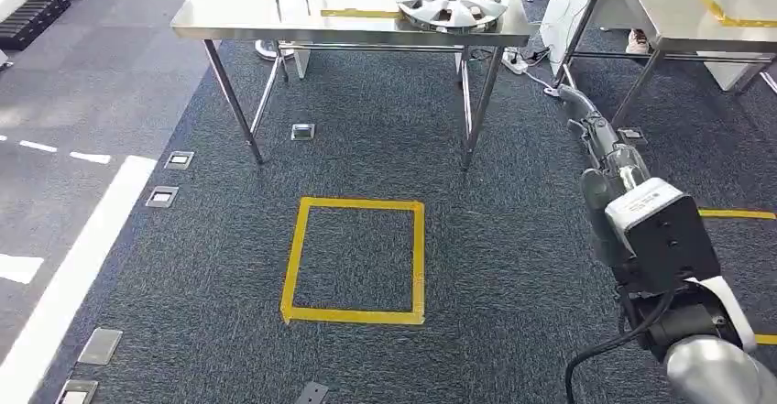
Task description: Take the parts from the cabinet and place them on the table.
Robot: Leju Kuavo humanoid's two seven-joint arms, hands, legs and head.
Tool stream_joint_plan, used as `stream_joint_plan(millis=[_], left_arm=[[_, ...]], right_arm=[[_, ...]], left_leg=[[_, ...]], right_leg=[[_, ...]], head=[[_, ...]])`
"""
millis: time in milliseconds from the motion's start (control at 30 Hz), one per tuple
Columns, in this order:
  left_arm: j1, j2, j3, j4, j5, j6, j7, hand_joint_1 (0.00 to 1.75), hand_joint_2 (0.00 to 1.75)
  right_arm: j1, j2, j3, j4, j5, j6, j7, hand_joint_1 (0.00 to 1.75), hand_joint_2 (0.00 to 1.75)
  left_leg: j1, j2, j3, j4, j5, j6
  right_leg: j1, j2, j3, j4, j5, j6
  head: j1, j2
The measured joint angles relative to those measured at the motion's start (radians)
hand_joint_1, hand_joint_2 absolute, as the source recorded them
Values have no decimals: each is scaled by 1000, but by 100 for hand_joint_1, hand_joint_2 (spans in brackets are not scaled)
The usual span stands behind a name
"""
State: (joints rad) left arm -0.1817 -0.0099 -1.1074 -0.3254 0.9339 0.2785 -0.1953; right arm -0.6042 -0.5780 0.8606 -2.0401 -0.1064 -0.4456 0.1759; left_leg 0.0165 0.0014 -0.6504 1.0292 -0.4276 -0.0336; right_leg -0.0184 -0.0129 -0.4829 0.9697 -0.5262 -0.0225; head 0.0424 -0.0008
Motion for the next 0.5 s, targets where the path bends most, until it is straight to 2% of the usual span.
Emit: stream_joint_plan(millis=[33,67,100,133,167,200,267,300,333,400,433,467,500], left_arm=[[-1,0,0,0,0,0,0,0,0],[-3,1,0,0,0,1,0,0,175],[-5,2,0,0,0,2,0,0,175],[-6,3,0,0,0,5,0,0,175],[-5,3,-1,0,2,6,3,0,175],[-1,3,-2,0,3,8,10,0,175],[10,4,-3,0,4,9,17,0,175],[13,4,-5,0,5,9,20,0,175],[15,5,-9,0,3,9,25,0,175],[15,5,-16,0,0,12,28,0,175],[15,4,-21,-1,0,12,29,0,175],[15,2,-25,-2,2,13,32,0,175],[16,-2,-27,-3,6,16,34,0,175]], right_arm=[[3,1,0,6,0,0,-2,0,0],[8,2,0,10,0,0,-2,0,0],[15,2,0,14,-1,3,-2,0,0],[20,3,1,21,-3,10,3,0,0],[27,5,0,29,-3,18,8,0,0],[37,7,0,41,-5,25,11,0,0],[61,11,0,67,-14,39,13,0,0],[73,13,-1,79,-22,44,10,0,0],[80,18,-1,103,-34,53,5,0,175],[112,24,-2,148,-54,66,0,0,175],[132,28,-3,182,-70,74,-8,0,175],[146,32,-5,210,-82,79,-19,0,175],[158,38,-7,243,-93,84,-23,0,175]], left_leg=[[-1,0,-15,54,-51,-1],[-1,0,-35,134,-102,-2],[-2,-1,-51,213,-137,-3],[-4,-1,-58,271,-154,-2],[-6,-1,-44,277,-146,1],[-8,-1,-11,239,-122,7],[-17,-2,89,72,-55,29],[-21,-2,115,22,-77,48],[-24,-1,128,8,-68,50],[-30,-1,124,-4,-67,51],[-29,-1,126,-18,-71,49],[-27,-1,128,-25,-83,36],[-28,-2,125,-25,-80,44]], right_leg=[[1,-1,-4,1,5,-7],[5,-2,-8,2,9,-11],[10,-2,-15,4,14,-14],[14,-2,-23,9,17,-15],[18,-1,-31,14,19,-16],[22,-1,-38,20,20,-17],[29,1,-45,29,20,-18],[28,-1,-49,30,21,-17],[32,-1,-57,34,25,-10],[26,-6,-61,33,32,1],[28,-10,-67,37,26,1],[29,-10,-73,38,30,-6],[28,-13,-72,38,30,-5]], head=[[-7,0],[-13,0],[-16,0],[-19,0],[-20,0],[-21,0],[-25,0],[-25,0],[-19,0],[-24,0],[-24,0],[-23,0],[-18,0]])
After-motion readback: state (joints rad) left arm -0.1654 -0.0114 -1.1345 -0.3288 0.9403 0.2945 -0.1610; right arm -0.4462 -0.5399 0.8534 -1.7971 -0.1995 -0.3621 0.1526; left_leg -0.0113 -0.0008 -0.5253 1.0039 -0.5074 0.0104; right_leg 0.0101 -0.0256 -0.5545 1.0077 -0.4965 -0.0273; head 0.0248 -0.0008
